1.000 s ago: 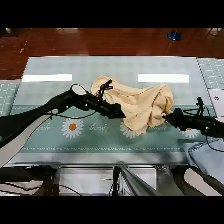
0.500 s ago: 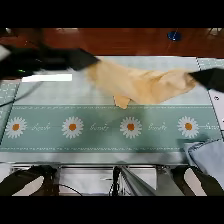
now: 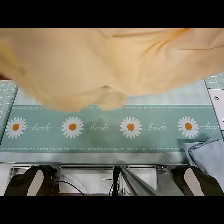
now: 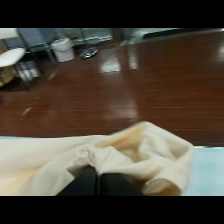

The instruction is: Fold the shirts.

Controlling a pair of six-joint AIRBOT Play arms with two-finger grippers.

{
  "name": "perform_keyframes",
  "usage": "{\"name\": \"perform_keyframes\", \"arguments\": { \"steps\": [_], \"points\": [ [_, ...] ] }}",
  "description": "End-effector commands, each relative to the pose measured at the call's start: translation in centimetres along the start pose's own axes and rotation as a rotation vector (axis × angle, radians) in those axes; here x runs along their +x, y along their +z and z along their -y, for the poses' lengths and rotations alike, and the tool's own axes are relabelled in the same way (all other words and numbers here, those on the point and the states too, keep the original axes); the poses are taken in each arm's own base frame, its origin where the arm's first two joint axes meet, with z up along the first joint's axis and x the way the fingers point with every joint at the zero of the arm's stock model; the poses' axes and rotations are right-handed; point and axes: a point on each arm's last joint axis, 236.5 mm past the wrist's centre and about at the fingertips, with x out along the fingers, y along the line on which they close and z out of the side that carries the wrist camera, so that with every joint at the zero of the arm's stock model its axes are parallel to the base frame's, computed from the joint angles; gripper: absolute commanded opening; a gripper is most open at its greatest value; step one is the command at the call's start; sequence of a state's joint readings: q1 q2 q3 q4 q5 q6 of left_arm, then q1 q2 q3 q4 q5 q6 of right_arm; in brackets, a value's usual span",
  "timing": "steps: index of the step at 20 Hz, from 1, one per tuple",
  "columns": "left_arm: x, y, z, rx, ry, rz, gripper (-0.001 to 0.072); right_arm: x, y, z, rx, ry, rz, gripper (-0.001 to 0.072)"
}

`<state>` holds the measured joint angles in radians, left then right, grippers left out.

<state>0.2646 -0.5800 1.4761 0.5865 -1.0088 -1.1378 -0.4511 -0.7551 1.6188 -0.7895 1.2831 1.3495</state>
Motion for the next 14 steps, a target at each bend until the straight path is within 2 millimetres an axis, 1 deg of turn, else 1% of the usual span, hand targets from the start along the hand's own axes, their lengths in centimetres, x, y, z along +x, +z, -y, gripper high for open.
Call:
{"name": "perform_keyframes", "arguments": {
  "steps": [1, 2, 3, 5, 7, 8, 9, 10, 11, 14],
  "points": [
    [-5.0, -0.2, -1.5, 0.116, 0.276, -0.038, 0.0017, -4.1, -0.3, 2.8, -0.032, -0.249, -0.067, 0.0026],
    [-5.7, -1.6, -1.5, 0.095, 0.303, -0.094, 0.0017, -5.2, -1.3, 3.9, -0.029, -0.320, -0.119, 0.0026],
    [-6.1, -3.3, -1.2, 0.053, 0.304, -0.159, 0.0017, -6.0, -2.5, 4.6, -0.027, -0.364, -0.174, 0.0026],
    [-6.8, -6.4, -0.4, -0.017, 0.291, -0.282, 0.0017, -7.1, -4.6, 5.0, -0.016, -0.402, -0.265, 0.0026],
    [-7.7, -8.1, 0.3, -0.040, 0.290, -0.350, 0.0017, -7.9, -6.5, 4.3, -0.012, -0.386, -0.340, 0.0026],
    [-8.1, -8.5, 0.8, -0.046, 0.287, -0.361, 0.0017, -8.1, -7.8, 3.5, -0.002, -0.355, -0.398, 0.0026],
    [-8.4, -8.8, 1.5, -0.060, 0.282, -0.370, 0.0017, -8.2, -8.7, 2.7, 0.006, -0.322, -0.437, 0.0026],
    [-8.9, -9.2, 2.1, -0.070, 0.278, -0.383, 0.0016, -8.2, -8.6, 1.7, -0.002, -0.284, -0.426, 0.0026],
    [-9.5, -9.9, 2.8, -0.075, 0.276, -0.407, 0.0017, -8.4, -8.6, 1.1, -0.011, -0.272, -0.415, 0.0026],
    [-11.2, -11.6, 4.3, -0.123, 0.283, -0.462, 0.0017, -9.1, -8.5, 1.1, -0.016, -0.297, -0.402, 0.0025]
  ]
}}
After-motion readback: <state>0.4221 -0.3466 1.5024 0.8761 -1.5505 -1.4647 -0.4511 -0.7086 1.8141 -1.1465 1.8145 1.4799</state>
